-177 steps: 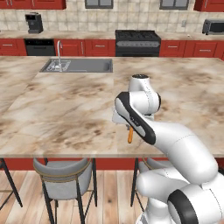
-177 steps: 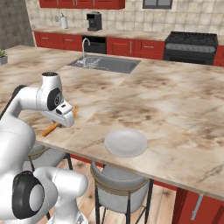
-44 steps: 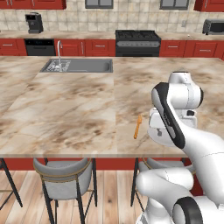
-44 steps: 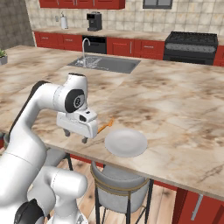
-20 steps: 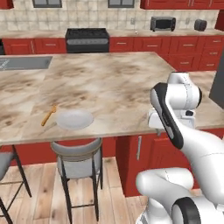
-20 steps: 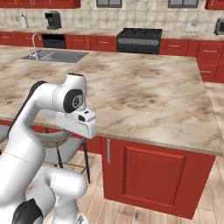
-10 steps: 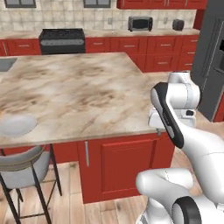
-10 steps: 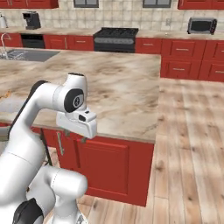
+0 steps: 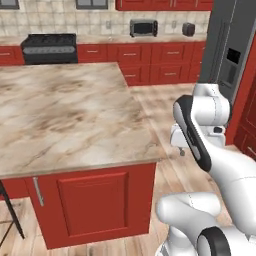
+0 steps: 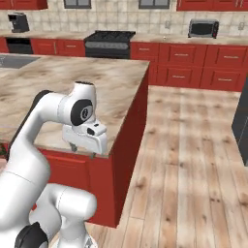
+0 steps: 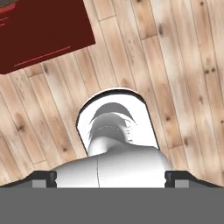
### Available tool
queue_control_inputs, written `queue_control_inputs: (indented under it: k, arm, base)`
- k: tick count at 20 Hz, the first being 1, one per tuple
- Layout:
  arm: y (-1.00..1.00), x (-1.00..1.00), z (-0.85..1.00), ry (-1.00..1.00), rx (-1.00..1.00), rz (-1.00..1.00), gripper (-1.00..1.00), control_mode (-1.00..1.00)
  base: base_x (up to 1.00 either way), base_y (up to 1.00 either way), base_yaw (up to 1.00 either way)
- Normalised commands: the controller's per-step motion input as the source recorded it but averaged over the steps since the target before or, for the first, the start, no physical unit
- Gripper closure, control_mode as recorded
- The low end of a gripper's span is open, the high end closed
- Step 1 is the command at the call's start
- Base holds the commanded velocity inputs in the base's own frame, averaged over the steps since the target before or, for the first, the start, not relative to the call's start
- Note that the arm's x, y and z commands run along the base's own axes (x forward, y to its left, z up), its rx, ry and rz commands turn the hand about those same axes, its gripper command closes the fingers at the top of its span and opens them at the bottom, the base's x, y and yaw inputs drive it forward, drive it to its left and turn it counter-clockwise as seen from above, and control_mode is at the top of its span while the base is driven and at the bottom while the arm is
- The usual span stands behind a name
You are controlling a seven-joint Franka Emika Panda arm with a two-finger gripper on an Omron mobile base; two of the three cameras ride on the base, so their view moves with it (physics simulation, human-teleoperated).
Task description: Take the fork and place it on the left side of the plate. Then take the spoon and place it on the right side of the plate. Make sure they're directly next to the plate.
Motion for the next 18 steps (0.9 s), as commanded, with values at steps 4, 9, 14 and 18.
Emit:
queue_control_inputs:
  k: [4,9,14,18]
  arm:
    - [0.00,0.00,0.00,0.00,0.00,0.00,-1.00,1.00]
    - [0.00,0.00,0.00,0.00,0.00,0.00,-1.00,1.00]
    - [0.00,0.00,0.00,0.00,0.00,0.00,-1.00,1.00]
    - [0.00,0.00,0.00,0.00,0.00,0.00,-1.00,1.00]
  base:
    - [0.81,-1.00,0.00]
    - [0.93,-1.00,0.00]
    - [0.99,-1.00,0.00]
    - [1.00,-1.00,0.01]
